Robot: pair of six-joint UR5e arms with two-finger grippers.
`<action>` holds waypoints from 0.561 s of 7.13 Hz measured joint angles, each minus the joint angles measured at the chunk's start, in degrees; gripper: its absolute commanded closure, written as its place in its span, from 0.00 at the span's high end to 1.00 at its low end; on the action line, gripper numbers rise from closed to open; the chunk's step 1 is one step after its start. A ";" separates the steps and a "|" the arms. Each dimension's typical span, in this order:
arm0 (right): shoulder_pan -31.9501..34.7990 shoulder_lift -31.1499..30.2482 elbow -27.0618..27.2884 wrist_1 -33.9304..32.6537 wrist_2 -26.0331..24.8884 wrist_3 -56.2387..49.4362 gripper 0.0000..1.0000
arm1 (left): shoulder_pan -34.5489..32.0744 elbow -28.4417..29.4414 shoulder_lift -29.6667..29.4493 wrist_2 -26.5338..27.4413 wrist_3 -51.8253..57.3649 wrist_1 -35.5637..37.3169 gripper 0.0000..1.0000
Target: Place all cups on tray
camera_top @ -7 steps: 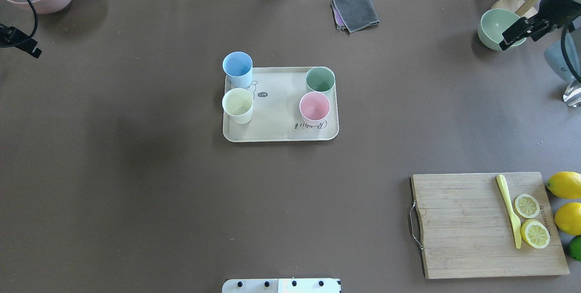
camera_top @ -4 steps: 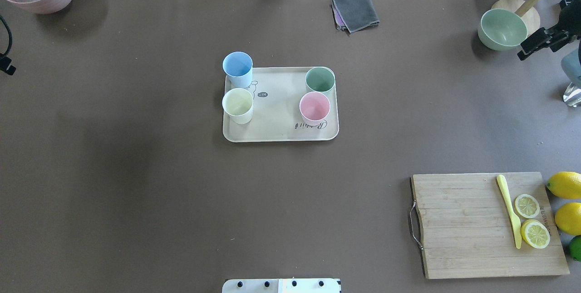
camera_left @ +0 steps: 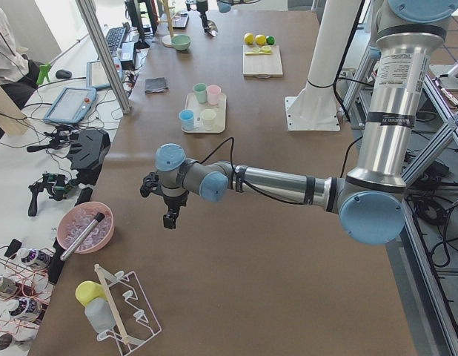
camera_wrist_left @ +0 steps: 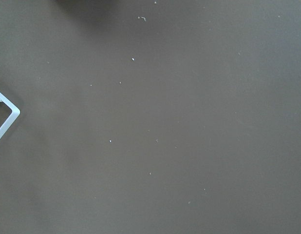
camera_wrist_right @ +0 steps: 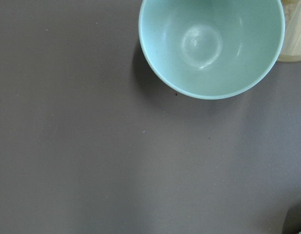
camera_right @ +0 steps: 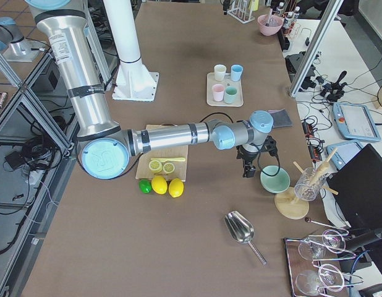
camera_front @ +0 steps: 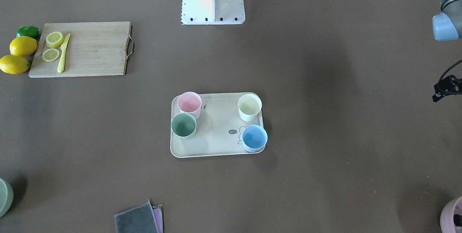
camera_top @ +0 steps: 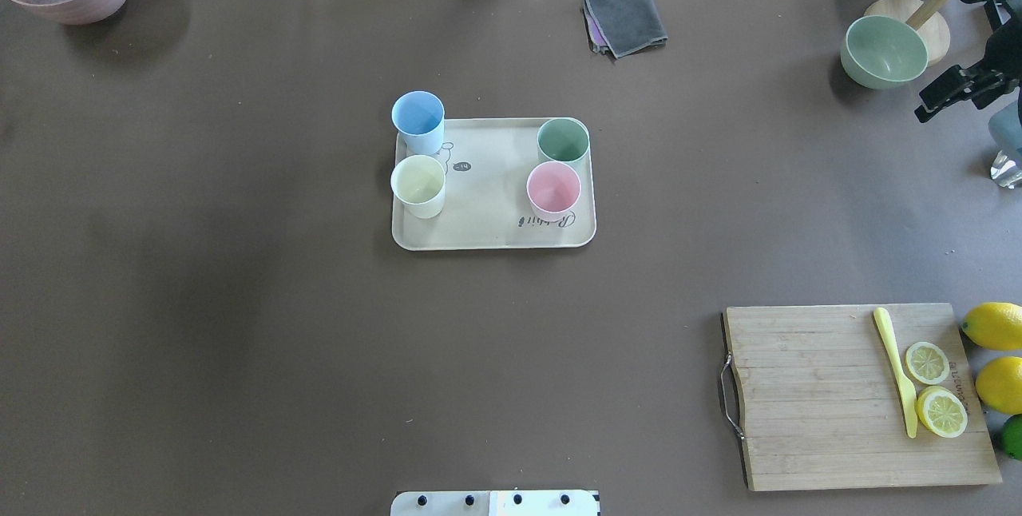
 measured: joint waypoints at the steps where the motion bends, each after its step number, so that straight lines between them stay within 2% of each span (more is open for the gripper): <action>1: 0.15 -0.42 0.27 0.08 -0.27 -0.14 1.00 | 0.01 -0.52 0.73 0.13 0.04 0.03 0.98; 4: 0.49 -1.45 0.41 0.44 -0.61 -0.43 1.00 | 0.14 -1.70 1.37 0.50 0.41 0.05 0.98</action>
